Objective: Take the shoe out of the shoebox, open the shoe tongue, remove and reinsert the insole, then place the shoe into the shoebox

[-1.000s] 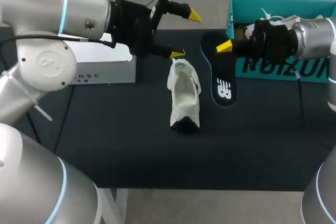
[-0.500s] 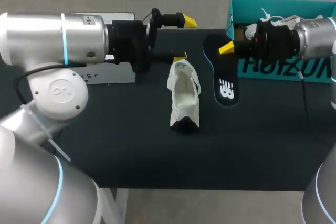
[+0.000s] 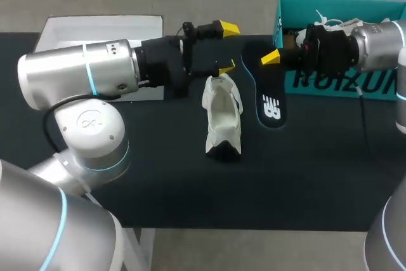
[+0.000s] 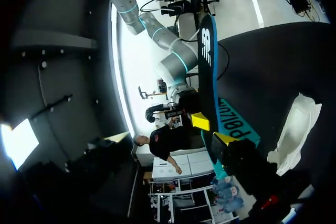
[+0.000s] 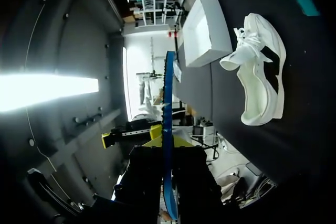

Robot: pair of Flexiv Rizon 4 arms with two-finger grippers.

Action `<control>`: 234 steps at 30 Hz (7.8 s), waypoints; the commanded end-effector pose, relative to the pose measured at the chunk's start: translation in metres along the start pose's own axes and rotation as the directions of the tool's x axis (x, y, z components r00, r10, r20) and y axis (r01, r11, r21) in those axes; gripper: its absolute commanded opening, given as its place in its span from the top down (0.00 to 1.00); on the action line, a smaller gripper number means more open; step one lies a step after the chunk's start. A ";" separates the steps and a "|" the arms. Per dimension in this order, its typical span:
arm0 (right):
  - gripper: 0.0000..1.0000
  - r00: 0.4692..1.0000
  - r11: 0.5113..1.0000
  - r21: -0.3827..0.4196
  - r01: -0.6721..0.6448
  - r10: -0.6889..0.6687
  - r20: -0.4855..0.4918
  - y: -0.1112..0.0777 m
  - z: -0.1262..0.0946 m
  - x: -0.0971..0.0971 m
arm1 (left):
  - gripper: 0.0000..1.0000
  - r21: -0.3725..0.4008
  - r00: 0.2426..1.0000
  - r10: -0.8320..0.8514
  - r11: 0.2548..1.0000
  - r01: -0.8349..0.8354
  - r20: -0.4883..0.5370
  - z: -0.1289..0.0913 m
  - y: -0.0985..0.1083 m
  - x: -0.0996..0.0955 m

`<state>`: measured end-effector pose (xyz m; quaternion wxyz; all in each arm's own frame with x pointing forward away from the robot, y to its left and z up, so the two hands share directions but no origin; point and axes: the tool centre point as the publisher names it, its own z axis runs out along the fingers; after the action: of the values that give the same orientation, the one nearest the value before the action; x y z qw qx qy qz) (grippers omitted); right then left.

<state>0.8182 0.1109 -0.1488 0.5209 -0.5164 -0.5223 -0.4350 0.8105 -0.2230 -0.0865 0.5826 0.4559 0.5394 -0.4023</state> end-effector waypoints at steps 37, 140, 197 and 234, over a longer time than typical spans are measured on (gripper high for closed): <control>1.00 0.999 1.000 -0.006 0.018 -0.018 -0.032 -0.006 0.007 0.007 | 0.58 0.162 0.997 -0.071 0.985 0.063 0.039 0.044 -0.010 0.054; 0.00 0.871 0.946 -0.283 0.157 0.002 0.492 -0.016 -0.206 -0.012 | 1.00 0.082 0.968 -0.248 0.965 0.250 -0.030 0.024 -0.010 0.051; 0.00 0.871 0.946 -0.283 0.157 0.002 0.492 -0.016 -0.206 -0.012 | 1.00 0.211 0.641 -0.525 0.658 0.723 -0.560 -0.037 -0.044 0.137; 0.00 0.871 0.946 -0.283 0.157 0.002 0.492 -0.016 -0.206 -0.012 | 1.00 0.151 0.647 -0.585 0.674 0.723 -0.489 -0.025 -0.016 0.211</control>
<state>0.8223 -0.0960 -0.1434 0.2671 -0.6622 -0.5813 -0.3902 0.7990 -0.1963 -0.2902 0.1878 0.3815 0.7078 -0.5641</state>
